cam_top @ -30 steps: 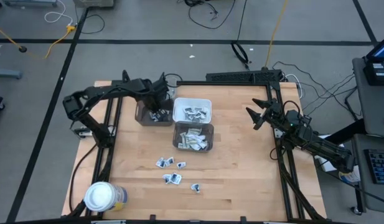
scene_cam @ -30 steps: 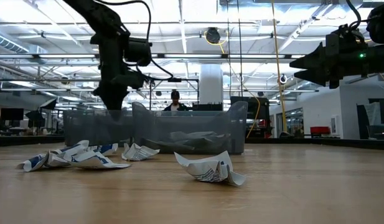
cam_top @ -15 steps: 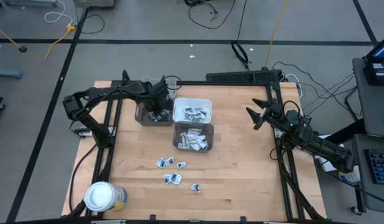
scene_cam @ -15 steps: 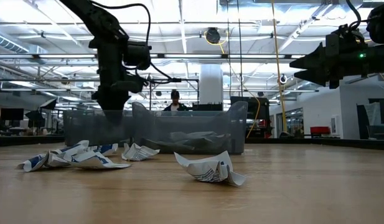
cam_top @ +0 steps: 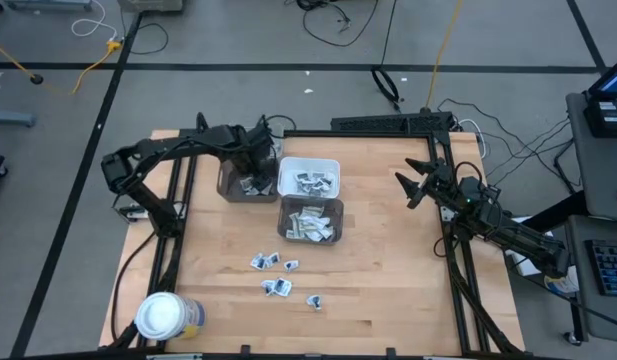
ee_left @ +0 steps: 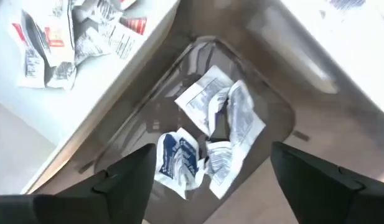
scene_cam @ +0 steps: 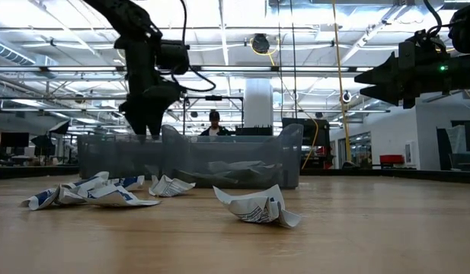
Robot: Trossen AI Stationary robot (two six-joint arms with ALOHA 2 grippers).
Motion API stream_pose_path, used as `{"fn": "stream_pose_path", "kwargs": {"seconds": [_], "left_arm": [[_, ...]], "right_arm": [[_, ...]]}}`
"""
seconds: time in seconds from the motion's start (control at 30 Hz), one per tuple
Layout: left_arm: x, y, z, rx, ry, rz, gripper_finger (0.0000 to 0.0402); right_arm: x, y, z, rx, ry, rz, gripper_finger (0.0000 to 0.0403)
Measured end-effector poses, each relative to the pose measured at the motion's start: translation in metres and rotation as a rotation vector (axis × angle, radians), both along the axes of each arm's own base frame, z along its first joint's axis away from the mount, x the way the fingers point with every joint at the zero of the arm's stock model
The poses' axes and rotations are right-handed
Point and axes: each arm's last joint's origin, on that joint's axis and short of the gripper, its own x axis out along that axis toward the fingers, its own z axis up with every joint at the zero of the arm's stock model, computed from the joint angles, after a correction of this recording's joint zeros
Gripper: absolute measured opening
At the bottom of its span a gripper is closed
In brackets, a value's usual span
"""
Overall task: Pick & Place First Aid Supplies
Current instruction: Put the blue alcohol pad into the left black bin
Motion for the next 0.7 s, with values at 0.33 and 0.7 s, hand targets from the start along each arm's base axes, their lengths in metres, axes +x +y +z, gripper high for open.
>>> {"fn": "stream_pose_path", "kwargs": {"seconds": [0.33, 0.7], "left_arm": [[0.014, -0.027, 0.030, -0.034, 0.001, -0.102, 0.0327], [0.039, -0.119, 0.030, -0.103, 0.009, -0.364, 0.0304]], "right_arm": [[0.000, 0.000, 0.000, 0.000, 0.000, 0.000, 0.0297], [0.000, 0.000, 0.000, 0.000, 0.000, 0.000, 0.0297]]}}
